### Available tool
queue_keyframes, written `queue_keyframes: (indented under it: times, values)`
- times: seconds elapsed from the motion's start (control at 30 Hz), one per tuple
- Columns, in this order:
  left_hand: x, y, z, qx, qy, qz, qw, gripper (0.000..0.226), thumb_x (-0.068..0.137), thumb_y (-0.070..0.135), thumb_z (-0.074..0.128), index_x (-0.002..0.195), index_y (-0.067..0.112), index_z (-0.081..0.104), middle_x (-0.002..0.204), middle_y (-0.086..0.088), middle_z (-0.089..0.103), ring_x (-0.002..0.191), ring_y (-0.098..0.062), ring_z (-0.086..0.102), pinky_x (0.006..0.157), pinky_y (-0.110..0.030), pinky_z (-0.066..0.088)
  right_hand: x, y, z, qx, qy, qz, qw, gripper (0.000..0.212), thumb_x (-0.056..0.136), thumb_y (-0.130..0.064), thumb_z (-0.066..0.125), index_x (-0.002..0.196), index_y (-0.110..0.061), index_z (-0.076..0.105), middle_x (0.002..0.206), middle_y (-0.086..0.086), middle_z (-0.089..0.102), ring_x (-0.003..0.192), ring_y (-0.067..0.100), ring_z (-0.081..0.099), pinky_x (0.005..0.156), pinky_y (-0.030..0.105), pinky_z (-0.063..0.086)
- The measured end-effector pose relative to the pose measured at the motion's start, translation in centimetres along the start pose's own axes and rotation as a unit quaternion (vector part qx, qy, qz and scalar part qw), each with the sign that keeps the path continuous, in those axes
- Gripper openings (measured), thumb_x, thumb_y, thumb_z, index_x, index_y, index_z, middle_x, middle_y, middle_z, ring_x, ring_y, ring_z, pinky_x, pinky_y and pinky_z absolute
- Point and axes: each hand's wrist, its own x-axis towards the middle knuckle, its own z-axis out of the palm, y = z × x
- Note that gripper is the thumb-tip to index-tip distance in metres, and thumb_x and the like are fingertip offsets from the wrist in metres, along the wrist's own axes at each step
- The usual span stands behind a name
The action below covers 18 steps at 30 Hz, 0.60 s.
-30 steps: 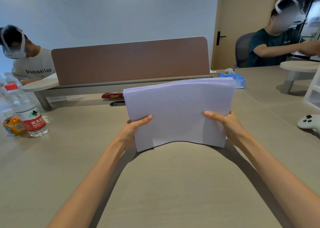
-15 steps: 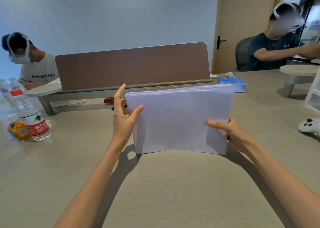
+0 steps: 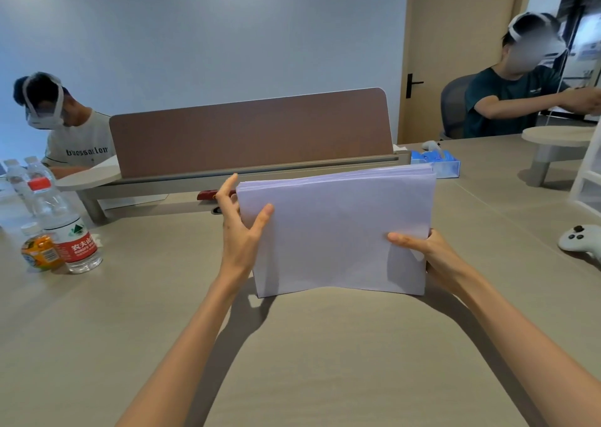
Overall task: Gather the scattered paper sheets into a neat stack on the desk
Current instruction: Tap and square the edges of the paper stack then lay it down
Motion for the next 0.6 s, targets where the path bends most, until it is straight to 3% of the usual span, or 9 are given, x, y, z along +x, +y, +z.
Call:
queue_keyframes:
  times: [0.07, 0.17, 0.27, 0.4, 0.5, 0.6]
  values:
    - [0.8, 0.0, -0.6, -0.078, -0.021, -0.071, 0.994, 0.078, 0.083, 0.019, 0.075, 0.143, 0.023, 0.026, 0.115, 0.021, 0.053, 0.093, 0.004, 0.064, 0.074, -0.021, 0.057, 0.0, -0.2, -0.3, -0.009, 0.000, 0.002, 1.000, 0.070, 0.052, -0.042, 0.082, 0.114, -0.016, 0.063, 0.109, 0.005, 0.071, 0.104, 0.030, 0.064, 0.090, 0.047, 0.051]
    - [1.7, -0.2, -1.4, -0.153, -0.151, -0.157, 0.964, 0.076, 0.066, 0.035, 0.078, 0.132, 0.015, 0.046, 0.110, -0.006, 0.065, 0.093, -0.020, 0.067, 0.071, -0.032, 0.058, 0.3, -0.7, -0.6, -0.002, -0.003, -0.001, 1.000, 0.070, 0.052, -0.042, 0.082, 0.114, -0.014, 0.064, 0.108, 0.007, 0.071, 0.104, 0.033, 0.065, 0.092, 0.050, 0.053]
    - [2.0, -0.2, -1.2, -0.149, -0.240, -0.203, 0.938, 0.066, 0.066, 0.034, 0.075, 0.126, 0.016, 0.055, 0.111, -0.012, 0.067, 0.100, -0.027, 0.067, 0.077, -0.039, 0.058, 0.4, -0.9, -0.3, -0.010, 0.021, -0.018, 1.000, 0.069, 0.051, -0.045, 0.082, 0.112, -0.018, 0.065, 0.106, 0.003, 0.072, 0.103, 0.029, 0.065, 0.084, 0.042, 0.055]
    - [2.7, -0.3, -1.5, -0.144, -0.250, -0.206, 0.935, 0.071, 0.066, 0.038, 0.079, 0.128, 0.015, 0.056, 0.118, -0.014, 0.066, 0.108, -0.035, 0.064, 0.084, -0.045, 0.057, 0.3, -1.7, -0.5, -0.046, 0.049, -0.046, 0.997, 0.076, 0.045, -0.057, 0.084, 0.109, -0.022, 0.064, 0.105, 0.000, 0.071, 0.102, 0.028, 0.066, 0.079, 0.037, 0.057]
    - [2.4, -0.4, -1.6, -0.138, -0.250, -0.205, 0.936, 0.067, 0.067, 0.038, 0.075, 0.127, 0.014, 0.057, 0.118, -0.016, 0.066, 0.109, -0.036, 0.063, 0.085, -0.046, 0.057, 0.2, -4.3, -0.5, -0.074, 0.110, -0.140, 0.981, 0.070, 0.065, -0.037, 0.085, 0.126, -0.023, 0.053, 0.121, -0.002, 0.064, 0.104, 0.016, 0.065, 0.079, 0.027, 0.058]
    - [2.3, -0.6, -1.8, -0.135, -0.262, -0.206, 0.933, 0.067, 0.069, 0.038, 0.075, 0.128, 0.015, 0.056, 0.119, -0.017, 0.065, 0.110, -0.037, 0.063, 0.085, -0.047, 0.056, -0.2, -7.3, -0.1, -0.250, 0.163, -0.296, 0.907, 0.070, 0.079, -0.020, 0.077, 0.138, -0.028, 0.041, 0.138, -0.010, 0.050, 0.118, 0.006, 0.052, 0.090, 0.016, 0.047]
